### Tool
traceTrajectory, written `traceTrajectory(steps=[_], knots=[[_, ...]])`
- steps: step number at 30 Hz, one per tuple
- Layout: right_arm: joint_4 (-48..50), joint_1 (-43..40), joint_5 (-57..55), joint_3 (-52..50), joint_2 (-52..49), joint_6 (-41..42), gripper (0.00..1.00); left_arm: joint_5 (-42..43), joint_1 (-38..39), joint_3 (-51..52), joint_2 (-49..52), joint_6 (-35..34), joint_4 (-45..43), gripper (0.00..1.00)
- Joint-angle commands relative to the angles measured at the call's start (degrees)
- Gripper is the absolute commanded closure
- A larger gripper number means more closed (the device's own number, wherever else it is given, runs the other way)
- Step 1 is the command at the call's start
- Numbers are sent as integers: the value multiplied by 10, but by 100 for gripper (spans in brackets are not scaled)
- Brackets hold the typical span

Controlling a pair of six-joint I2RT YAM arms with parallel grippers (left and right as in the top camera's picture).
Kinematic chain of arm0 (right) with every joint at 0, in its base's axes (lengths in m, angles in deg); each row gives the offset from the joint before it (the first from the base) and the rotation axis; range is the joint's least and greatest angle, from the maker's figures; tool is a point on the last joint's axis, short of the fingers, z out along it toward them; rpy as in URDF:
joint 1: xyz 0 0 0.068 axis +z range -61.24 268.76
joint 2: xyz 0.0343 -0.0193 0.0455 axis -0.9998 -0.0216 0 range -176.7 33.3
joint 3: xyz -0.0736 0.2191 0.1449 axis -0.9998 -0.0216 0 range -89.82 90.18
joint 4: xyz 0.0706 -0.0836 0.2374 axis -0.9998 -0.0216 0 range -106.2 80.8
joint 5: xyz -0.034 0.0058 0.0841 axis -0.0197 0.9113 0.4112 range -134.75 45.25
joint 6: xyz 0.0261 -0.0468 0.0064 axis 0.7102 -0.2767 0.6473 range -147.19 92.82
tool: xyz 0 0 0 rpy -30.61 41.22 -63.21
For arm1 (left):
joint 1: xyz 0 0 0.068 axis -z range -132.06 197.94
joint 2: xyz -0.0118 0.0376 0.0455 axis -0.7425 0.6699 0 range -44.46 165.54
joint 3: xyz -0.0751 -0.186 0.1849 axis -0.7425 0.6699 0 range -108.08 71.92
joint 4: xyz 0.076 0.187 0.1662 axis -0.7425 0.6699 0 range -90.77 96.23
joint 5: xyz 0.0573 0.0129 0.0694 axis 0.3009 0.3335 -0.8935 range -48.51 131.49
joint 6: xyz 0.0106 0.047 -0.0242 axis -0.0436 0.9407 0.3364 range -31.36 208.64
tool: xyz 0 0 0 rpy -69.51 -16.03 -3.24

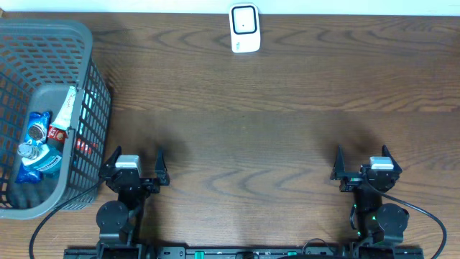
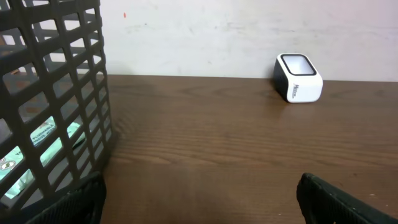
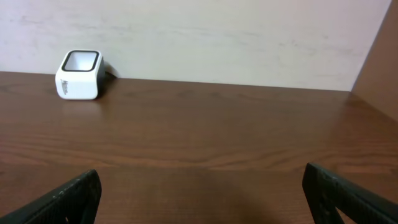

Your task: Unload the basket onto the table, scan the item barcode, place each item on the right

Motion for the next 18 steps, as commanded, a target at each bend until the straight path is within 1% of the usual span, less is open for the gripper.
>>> traceTrajectory(steps=[1,18], knots=[[-2,3,-3,-2,5,7,1,-3,1,17,-3,0,7,2],[-2,3,-3,-2,1,7,1,-3,1,17,-3,0,7,2]])
